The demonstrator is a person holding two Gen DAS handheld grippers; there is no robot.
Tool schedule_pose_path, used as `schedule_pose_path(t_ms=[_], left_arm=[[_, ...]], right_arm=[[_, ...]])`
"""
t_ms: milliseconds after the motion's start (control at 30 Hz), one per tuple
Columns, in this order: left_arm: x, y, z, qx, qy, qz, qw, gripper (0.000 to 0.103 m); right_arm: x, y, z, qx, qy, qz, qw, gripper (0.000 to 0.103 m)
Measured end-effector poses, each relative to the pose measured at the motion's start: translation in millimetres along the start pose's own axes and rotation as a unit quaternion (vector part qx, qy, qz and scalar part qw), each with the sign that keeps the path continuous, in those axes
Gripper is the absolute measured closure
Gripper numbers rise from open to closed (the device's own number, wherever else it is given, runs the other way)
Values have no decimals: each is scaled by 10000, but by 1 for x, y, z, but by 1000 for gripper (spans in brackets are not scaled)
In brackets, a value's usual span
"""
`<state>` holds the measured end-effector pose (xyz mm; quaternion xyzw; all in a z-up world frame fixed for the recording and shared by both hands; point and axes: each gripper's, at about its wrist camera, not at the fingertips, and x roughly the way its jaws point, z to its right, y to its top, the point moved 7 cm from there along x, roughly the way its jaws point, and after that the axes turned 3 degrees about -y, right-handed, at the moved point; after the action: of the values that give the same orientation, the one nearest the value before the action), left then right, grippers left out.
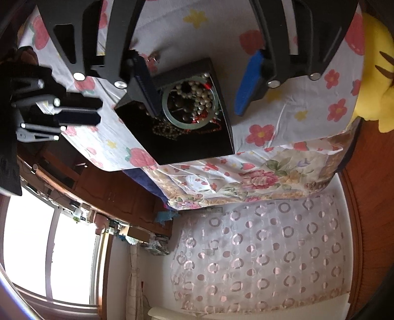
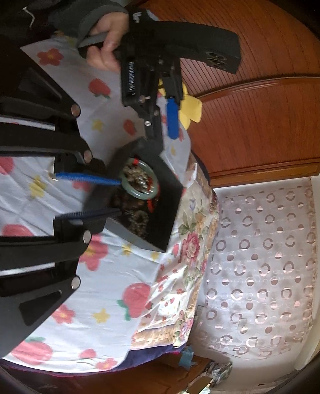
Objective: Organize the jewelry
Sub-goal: 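Grasp the gold ring with the right gripper while the left gripper grasps the small silver ring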
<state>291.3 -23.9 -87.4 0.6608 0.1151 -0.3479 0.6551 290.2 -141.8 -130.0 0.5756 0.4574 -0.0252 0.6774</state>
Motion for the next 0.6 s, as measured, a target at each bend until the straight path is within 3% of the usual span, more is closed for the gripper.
schedule_pose_path(t_ms=[167,600], left_arm=[[-5,-10,0,-26,29,-54,10000,28],[-3,-45,-6,-111,58,-443,9989,27]], right_arm=[[12,-26,-11,-60,57,-313,9995,66],[44,-54,-30,-269,181,-917,9953,66]])
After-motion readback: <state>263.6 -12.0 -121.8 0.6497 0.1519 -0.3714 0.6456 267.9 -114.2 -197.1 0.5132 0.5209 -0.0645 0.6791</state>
